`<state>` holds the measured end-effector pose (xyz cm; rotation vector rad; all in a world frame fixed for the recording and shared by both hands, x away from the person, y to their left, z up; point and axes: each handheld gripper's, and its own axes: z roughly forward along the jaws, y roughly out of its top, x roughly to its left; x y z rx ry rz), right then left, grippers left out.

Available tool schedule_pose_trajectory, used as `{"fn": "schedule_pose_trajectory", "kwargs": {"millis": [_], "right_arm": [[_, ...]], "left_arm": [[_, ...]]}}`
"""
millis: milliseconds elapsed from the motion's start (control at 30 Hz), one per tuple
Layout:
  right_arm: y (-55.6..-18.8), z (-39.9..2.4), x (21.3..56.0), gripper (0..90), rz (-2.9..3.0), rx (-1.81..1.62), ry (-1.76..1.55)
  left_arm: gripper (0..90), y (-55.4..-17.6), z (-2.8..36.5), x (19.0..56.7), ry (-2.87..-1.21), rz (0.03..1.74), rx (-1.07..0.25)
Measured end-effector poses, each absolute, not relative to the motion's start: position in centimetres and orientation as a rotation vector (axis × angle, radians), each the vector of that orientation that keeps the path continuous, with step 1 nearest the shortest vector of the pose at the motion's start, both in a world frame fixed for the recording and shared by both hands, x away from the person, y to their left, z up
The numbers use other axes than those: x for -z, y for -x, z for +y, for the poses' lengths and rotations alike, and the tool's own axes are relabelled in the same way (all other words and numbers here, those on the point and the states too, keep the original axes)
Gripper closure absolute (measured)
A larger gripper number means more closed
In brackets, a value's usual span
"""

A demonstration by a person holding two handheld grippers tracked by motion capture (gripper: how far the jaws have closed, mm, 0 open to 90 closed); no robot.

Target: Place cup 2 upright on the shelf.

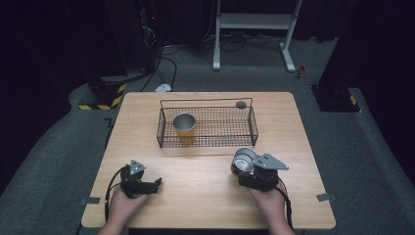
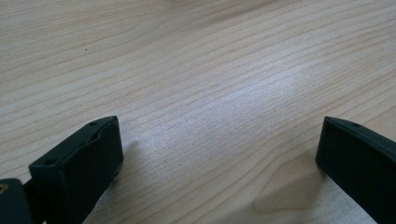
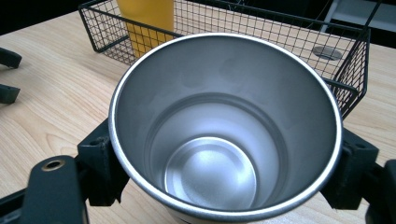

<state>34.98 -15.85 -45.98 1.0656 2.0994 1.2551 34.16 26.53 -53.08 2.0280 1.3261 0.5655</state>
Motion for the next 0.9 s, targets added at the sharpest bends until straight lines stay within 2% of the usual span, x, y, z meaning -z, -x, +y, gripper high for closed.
{"fn": "schedule_pose_trajectory", "kwargs": {"millis": [567,900], "right_arm": [[-35.8,-15.9,45.3,18.6,2.076,-1.254,-1.07],[-37.1,-15.4,43.2,18.6,2.061,-1.254,-1.056]], "left_arm": [[0.6,-34.4,25.7,53.0,-2.024,1.343,-0.571],[0.5,-34.4,25.8,53.1,-2.024,1.345,-0.563]]}}
